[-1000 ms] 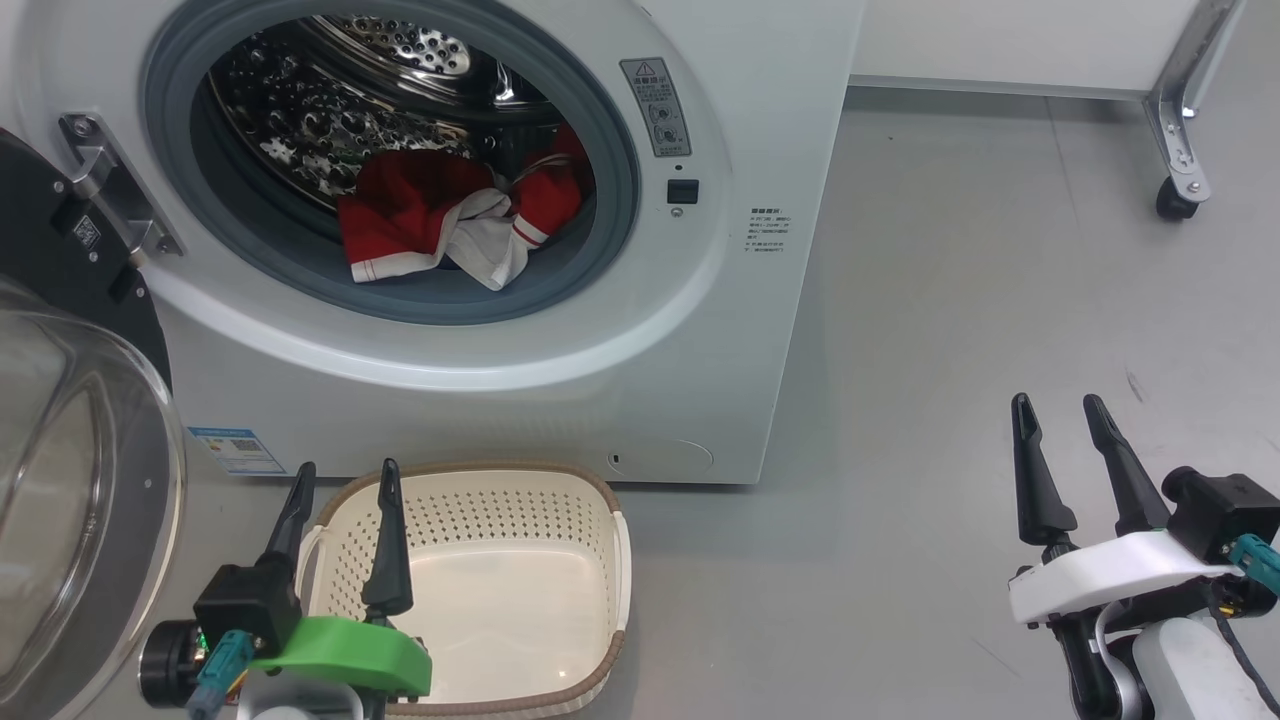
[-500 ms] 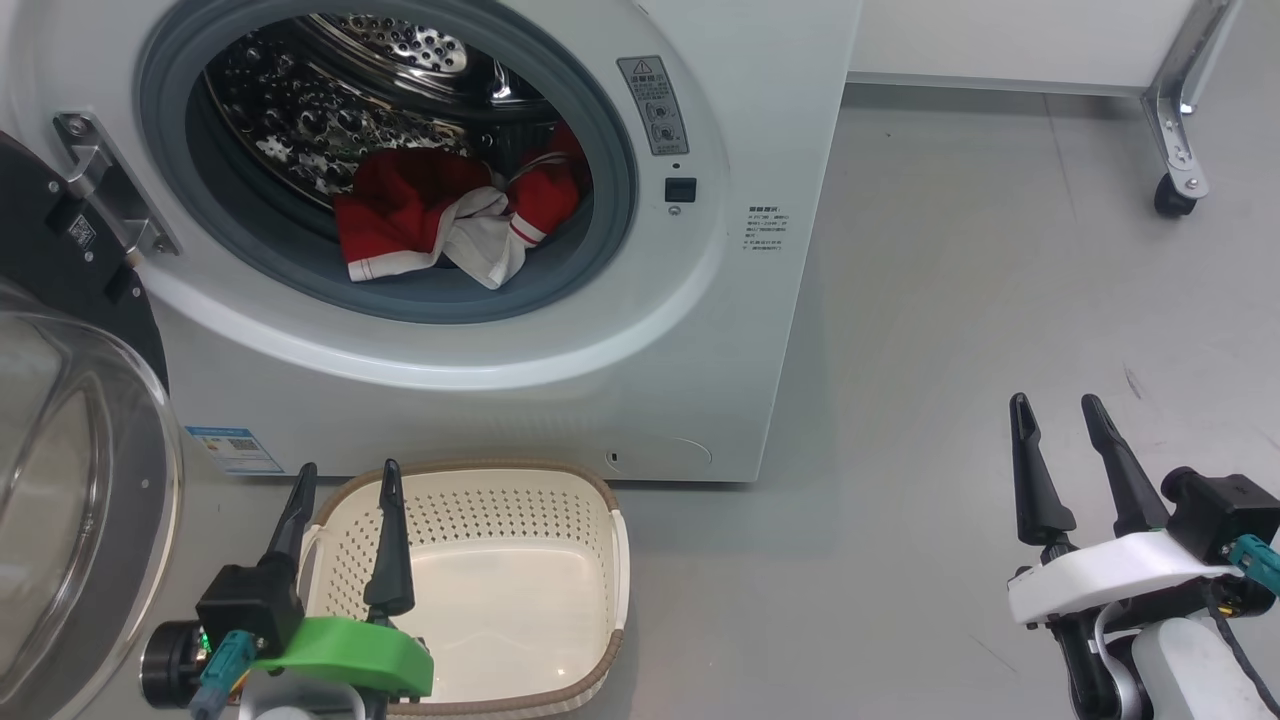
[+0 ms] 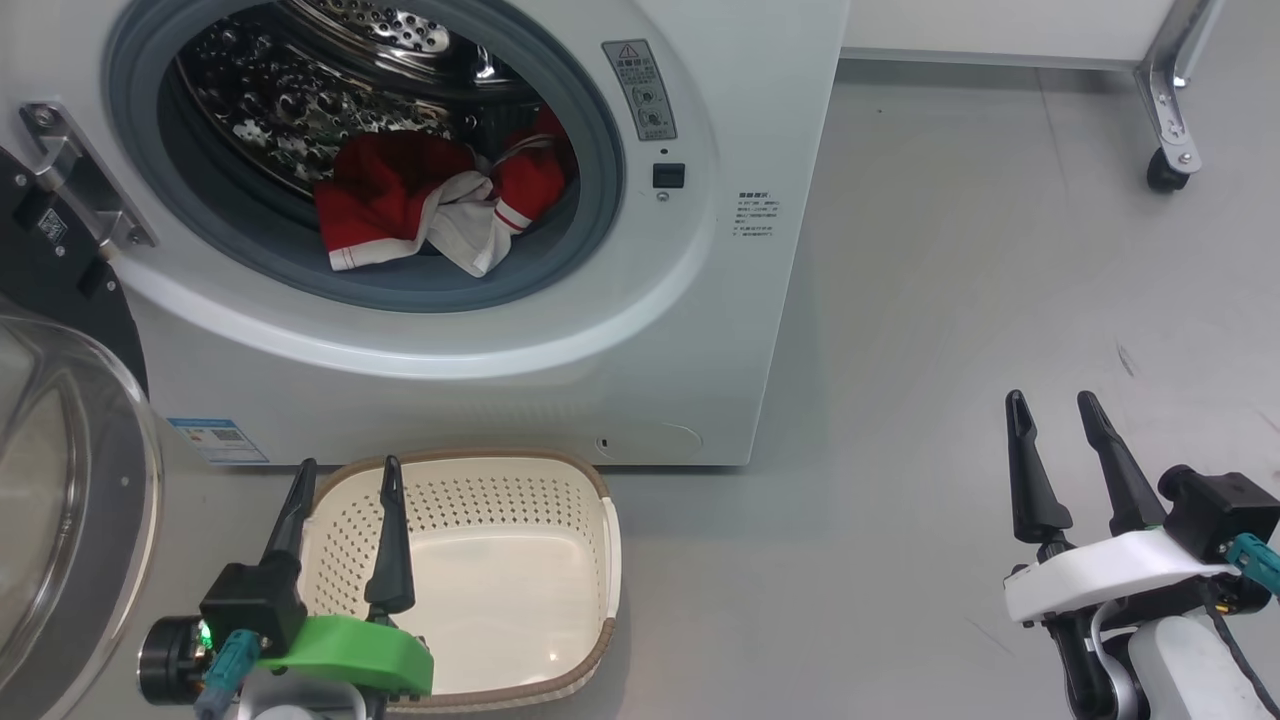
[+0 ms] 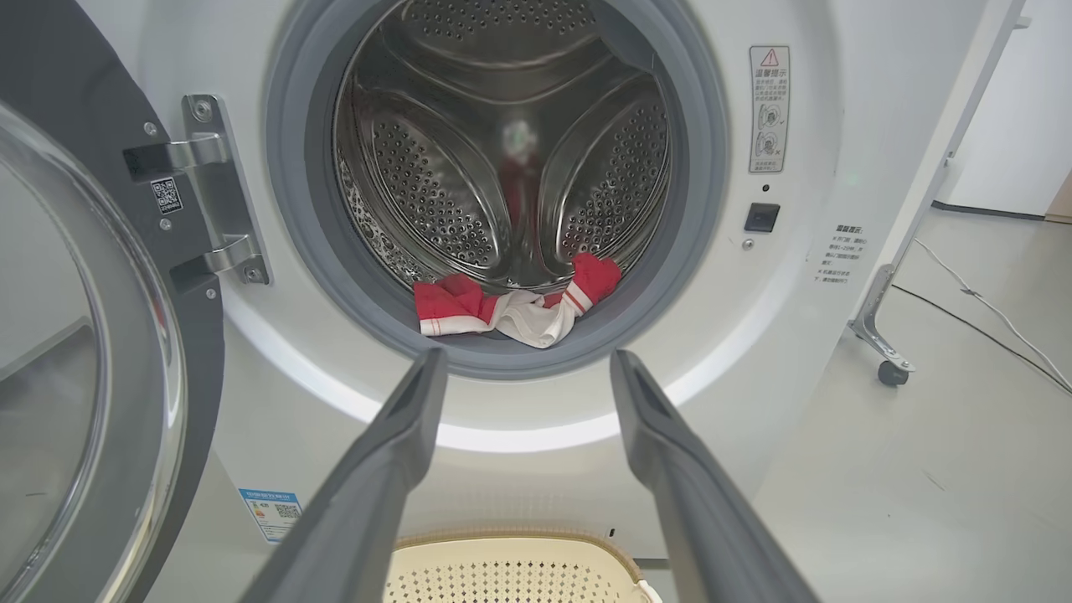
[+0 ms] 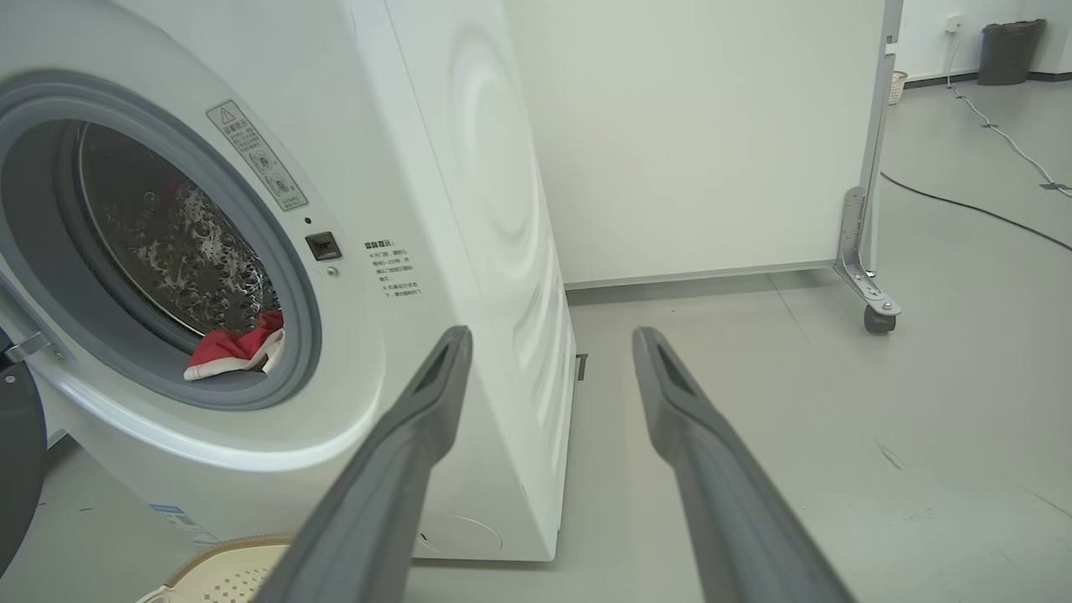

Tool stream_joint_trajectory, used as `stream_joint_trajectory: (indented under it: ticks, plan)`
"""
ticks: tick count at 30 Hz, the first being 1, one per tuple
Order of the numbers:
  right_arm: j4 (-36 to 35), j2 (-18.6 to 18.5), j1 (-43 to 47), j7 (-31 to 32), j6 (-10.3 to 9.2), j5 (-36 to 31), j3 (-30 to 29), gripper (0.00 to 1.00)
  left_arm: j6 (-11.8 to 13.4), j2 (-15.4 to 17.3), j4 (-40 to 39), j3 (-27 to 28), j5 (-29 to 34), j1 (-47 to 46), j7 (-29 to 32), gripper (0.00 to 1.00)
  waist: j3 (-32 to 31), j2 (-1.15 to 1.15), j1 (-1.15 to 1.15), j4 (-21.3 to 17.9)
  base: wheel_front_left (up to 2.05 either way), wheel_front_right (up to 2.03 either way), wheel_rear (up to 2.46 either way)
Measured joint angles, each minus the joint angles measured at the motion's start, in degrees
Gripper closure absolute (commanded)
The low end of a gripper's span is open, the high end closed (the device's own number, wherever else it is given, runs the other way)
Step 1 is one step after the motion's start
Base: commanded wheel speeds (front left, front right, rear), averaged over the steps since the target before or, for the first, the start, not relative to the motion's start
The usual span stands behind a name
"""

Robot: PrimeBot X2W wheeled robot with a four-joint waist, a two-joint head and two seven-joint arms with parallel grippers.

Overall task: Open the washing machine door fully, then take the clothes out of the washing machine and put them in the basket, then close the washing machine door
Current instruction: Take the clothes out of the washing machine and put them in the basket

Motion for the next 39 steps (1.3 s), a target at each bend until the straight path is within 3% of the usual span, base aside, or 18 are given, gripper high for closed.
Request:
stream_joint_trajectory:
  ticks: [13, 21, 31, 39]
  plan:
    - [-1.76, -0.36, -0.32, 0.00, 0.09, 0.01, 0.57, 0.00, 0.37, 0.51, -0.94, -0.58, 4.49, -1.42, 0.42, 0.00, 6.11, 0.00, 0.00, -2.51, 0.00, 0.00, 0.00]
    - [-2.56, -0.75, -2.18, 0.00, 0.56, 0.65, 0.63, 0.00, 0.47, 3.53, -1.77, -0.15, 9.98, -8.82, 3.65, 0.00, 11.75, 0.00, 0.00, -5.25, 0.00, 0.00, 0.00]
    - [-2.94, -0.59, -6.24, 0.00, 1.04, 1.77, 0.79, 0.00, 0.89, 6.48, -0.79, 5.02, 14.82, -21.53, 11.37, 0.00, 19.19, 0.00, 0.00, -9.84, 0.00, 0.00, 0.00]
    - [-2.72, 0.42, -9.17, 0.00, 1.05, 2.09, 1.67, 0.00, 0.89, 8.72, 4.36, 10.37, 19.09, -31.08, 17.89, 0.00, 23.83, 0.00, 0.00, -13.70, 0.00, 0.00, 0.00]
